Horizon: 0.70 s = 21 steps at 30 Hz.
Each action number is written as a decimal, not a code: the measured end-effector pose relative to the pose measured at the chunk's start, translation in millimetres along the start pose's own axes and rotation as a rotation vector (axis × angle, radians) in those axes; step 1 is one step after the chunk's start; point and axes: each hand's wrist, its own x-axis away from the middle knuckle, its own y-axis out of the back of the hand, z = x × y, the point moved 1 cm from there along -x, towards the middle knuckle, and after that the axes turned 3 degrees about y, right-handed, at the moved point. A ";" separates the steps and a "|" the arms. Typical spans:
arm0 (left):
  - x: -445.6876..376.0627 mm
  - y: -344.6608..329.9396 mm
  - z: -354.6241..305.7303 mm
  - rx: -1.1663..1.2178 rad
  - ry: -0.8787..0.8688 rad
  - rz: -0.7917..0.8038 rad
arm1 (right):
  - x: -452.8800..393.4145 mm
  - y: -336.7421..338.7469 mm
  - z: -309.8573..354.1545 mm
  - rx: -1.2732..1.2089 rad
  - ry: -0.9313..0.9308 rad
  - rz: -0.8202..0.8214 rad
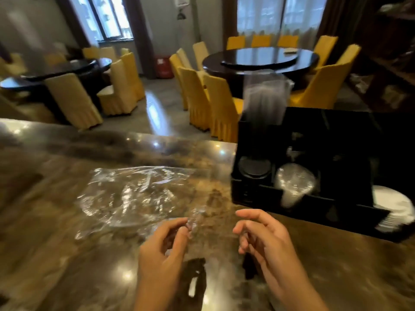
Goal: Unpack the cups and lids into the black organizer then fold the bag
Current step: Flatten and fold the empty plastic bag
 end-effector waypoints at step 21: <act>-96.2 188.6 148.4 0.326 0.589 -0.537 | -20.1 -153.7 -94.0 1.099 0.247 -0.137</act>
